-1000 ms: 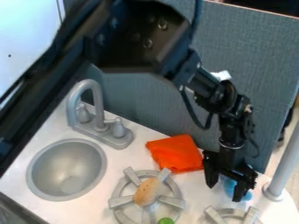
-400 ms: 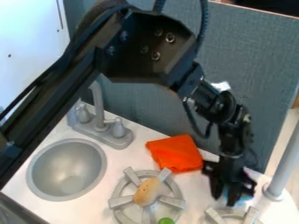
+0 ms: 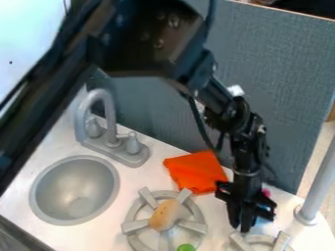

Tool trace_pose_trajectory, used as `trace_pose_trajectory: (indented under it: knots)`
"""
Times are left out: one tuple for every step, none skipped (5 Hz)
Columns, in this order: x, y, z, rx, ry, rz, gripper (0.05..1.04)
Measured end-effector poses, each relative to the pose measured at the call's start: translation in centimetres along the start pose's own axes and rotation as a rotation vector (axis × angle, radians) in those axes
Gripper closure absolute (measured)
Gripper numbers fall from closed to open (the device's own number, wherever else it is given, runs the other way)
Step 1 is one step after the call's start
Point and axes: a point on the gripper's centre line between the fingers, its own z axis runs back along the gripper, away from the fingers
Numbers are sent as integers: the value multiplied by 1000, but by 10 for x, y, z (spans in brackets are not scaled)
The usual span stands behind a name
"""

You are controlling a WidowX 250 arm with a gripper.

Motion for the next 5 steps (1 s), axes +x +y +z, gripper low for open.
trace_pose_trajectory:
  knots:
    - [-3, -3, 25, -26, -54, -24, 855]
    - [-16, -5, 52, -48, -102, -37, 855]
    - [-46, -9, 72, -55, -86, -76, 855]
    - [-76, -12, 78, -52, -51, -104, 855]
    - [-96, -35, 63, -68, -4, -205, 855]
